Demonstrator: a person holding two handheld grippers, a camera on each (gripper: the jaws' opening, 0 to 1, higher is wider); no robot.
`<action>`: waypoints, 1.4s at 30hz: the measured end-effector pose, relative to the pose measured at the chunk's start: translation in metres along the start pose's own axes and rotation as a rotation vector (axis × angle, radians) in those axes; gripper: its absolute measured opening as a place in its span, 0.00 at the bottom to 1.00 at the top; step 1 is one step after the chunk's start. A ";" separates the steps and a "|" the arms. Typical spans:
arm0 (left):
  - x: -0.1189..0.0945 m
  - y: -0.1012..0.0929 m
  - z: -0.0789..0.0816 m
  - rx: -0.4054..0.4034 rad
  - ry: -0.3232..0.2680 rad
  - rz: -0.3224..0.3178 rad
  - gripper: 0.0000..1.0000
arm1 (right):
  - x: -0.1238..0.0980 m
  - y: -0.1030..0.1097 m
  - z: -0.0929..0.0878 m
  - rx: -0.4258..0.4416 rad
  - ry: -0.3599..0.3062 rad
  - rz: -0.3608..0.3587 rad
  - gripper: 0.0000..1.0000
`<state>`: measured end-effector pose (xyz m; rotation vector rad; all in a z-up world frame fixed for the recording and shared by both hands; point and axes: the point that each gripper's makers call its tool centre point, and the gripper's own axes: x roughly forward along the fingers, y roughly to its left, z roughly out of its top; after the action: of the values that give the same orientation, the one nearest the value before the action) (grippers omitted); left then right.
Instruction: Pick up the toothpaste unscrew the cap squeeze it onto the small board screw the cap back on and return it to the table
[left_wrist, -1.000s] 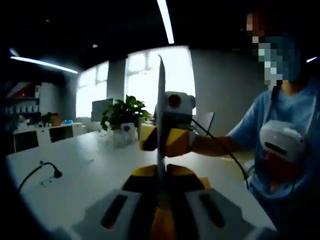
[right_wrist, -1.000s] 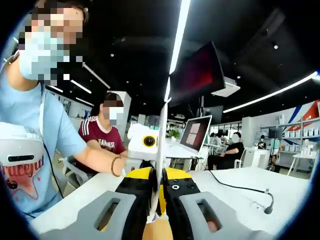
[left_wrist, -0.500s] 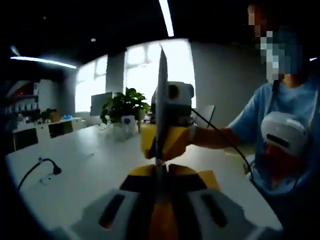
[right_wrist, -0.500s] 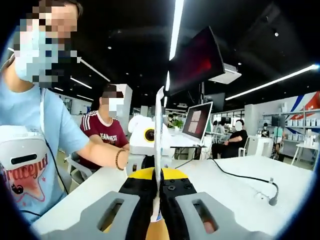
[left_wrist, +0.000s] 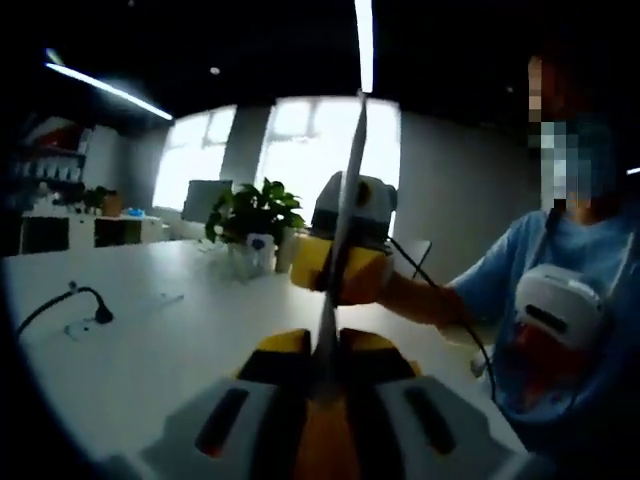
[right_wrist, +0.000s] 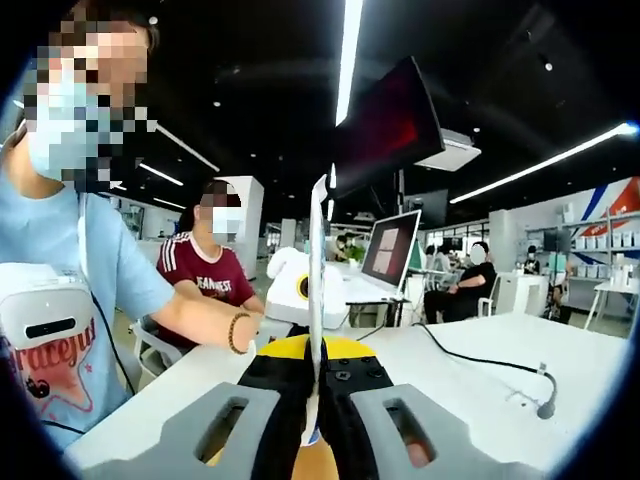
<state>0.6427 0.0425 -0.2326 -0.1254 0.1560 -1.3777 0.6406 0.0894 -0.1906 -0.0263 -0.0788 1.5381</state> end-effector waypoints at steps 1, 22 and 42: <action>-0.001 0.004 -0.003 -0.018 0.018 0.001 0.11 | 0.003 -0.005 -0.004 0.003 0.009 -0.006 0.01; 0.008 0.044 -0.049 -0.104 0.112 0.026 0.06 | 0.010 -0.042 -0.058 -0.211 0.167 -0.098 0.01; 0.007 0.043 -0.053 -0.123 0.129 0.067 0.06 | 0.009 -0.032 -0.059 -0.433 0.261 -0.096 0.00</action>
<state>0.6761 0.0437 -0.2927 -0.1328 0.3505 -1.3099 0.6769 0.0993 -0.2466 -0.5581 -0.2013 1.3860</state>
